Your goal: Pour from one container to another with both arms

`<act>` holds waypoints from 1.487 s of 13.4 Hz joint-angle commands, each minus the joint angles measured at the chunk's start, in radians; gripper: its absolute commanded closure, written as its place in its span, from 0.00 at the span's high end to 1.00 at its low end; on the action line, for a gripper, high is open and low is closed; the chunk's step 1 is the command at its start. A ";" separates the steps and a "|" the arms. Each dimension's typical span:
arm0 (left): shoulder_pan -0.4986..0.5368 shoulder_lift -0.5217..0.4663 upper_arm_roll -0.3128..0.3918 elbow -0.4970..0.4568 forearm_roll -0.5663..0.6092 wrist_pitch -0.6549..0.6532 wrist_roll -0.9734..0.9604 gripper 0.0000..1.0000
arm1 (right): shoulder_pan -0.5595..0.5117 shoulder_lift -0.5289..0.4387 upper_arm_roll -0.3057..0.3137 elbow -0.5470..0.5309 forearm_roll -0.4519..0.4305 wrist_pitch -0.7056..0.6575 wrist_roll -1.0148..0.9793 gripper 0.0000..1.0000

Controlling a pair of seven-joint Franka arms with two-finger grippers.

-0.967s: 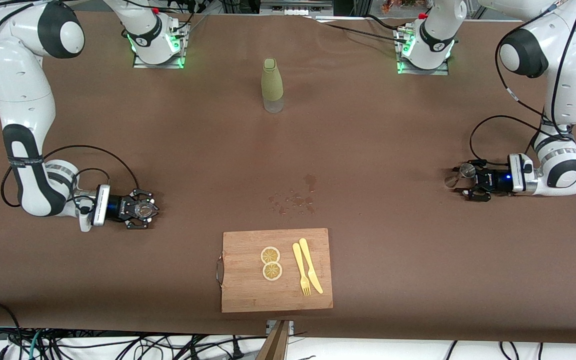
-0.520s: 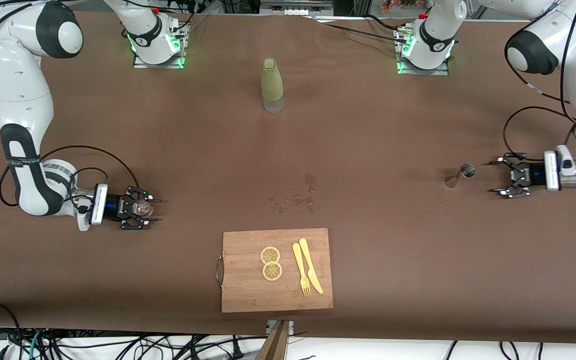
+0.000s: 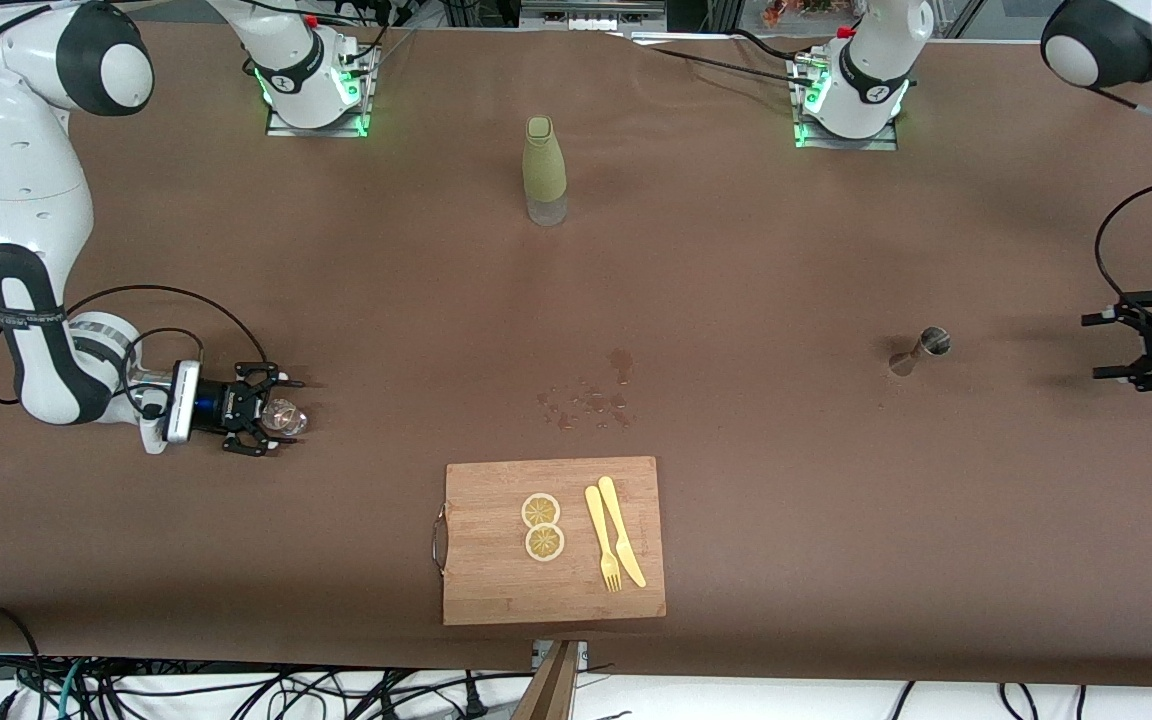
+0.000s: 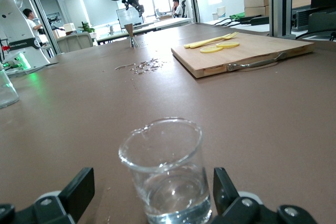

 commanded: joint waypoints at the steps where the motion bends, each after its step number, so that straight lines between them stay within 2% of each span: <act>1: -0.062 -0.104 -0.002 -0.016 0.092 0.062 -0.252 1.00 | -0.019 -0.010 -0.040 -0.034 -0.024 -0.046 0.009 1.00; 2: -0.077 -0.139 -0.014 -0.013 0.119 0.067 -0.371 1.00 | -0.019 -0.013 -0.059 -0.034 -0.026 -0.067 0.015 1.00; 4: -0.123 -0.226 -0.061 -0.010 0.246 0.126 -0.554 1.00 | -0.022 -0.012 -0.075 -0.033 -0.042 -0.098 0.019 1.00; 8: -0.152 -0.375 -0.239 0.010 0.495 0.177 -0.824 1.00 | -0.022 -0.045 -0.107 -0.021 -0.079 -0.113 0.058 1.00; 10: -0.184 -0.454 -0.354 0.016 0.657 0.177 -0.958 1.00 | -0.022 -0.084 -0.110 -0.018 -0.102 -0.112 0.141 1.00; 11: -0.203 -0.477 -0.387 0.019 0.705 0.170 -1.034 1.00 | -0.019 -0.111 -0.121 -0.017 -0.111 -0.112 0.193 1.00; 12: -0.218 -0.488 -0.410 0.027 0.725 0.164 -1.076 1.00 | -0.016 -0.139 -0.126 -0.017 -0.133 -0.106 0.253 1.00; 16: -0.217 -0.546 -0.413 0.022 0.739 0.154 -1.074 1.00 | -0.013 -0.242 -0.126 0.002 -0.219 -0.107 0.538 1.00; 19: -0.228 -0.560 -0.434 0.054 0.861 0.173 -1.094 1.00 | -0.006 -0.320 -0.120 0.050 -0.346 -0.103 0.806 1.00; 20: -0.226 -0.563 -0.466 0.056 0.873 0.170 -1.128 1.00 | 0.012 -0.344 -0.121 0.061 -0.375 -0.102 0.875 1.00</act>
